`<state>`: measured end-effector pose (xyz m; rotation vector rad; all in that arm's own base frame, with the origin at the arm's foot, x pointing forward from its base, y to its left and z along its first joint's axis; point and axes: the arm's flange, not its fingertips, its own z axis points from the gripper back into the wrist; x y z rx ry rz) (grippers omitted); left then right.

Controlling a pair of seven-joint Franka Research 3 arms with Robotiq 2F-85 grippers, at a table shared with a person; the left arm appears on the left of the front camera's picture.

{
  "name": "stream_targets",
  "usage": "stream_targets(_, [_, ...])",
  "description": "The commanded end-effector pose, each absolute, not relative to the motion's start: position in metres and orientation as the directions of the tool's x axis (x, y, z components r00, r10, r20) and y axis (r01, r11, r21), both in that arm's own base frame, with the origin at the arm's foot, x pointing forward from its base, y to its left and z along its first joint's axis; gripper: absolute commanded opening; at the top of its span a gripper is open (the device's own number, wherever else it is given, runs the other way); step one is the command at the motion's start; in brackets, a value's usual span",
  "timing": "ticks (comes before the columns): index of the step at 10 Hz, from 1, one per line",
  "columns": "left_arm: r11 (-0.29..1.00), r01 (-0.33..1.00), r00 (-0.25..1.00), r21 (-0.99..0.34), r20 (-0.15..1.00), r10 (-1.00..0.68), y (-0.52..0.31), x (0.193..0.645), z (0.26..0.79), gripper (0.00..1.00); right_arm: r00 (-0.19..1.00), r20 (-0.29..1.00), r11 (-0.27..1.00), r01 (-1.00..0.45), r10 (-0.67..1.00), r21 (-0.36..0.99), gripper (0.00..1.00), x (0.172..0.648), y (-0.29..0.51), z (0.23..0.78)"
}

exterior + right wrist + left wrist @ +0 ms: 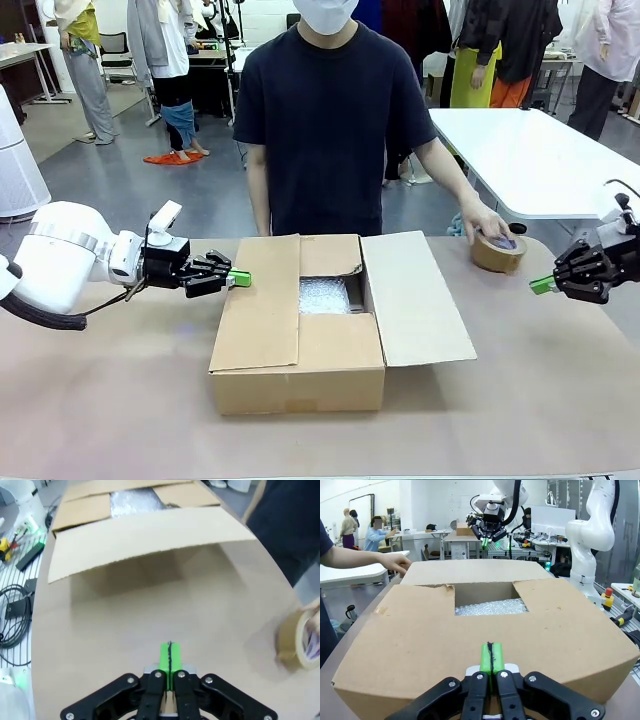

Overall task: Wrap the clocks to prevent damage.
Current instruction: Push the left (or right) flap of the Package Box to close it.

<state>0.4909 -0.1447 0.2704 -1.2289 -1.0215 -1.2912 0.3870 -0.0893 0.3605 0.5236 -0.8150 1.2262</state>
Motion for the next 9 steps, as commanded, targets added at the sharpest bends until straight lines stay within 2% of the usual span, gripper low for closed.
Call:
stream_targets(1, [-0.101,0.992,0.061,-0.075,0.989,-0.131,-0.145,0.491,0.267,0.00,0.100,0.823,0.218,-0.976,0.559,-0.030,0.01,0.412,-0.086,0.330])
stream_targets(9, [-0.101,0.992,0.061,-0.075,0.989,-0.131,-0.145,0.491,0.267,0.00,0.104,0.812,0.149,-0.989,0.574,0.022,0.01,0.453,-0.009,0.296])
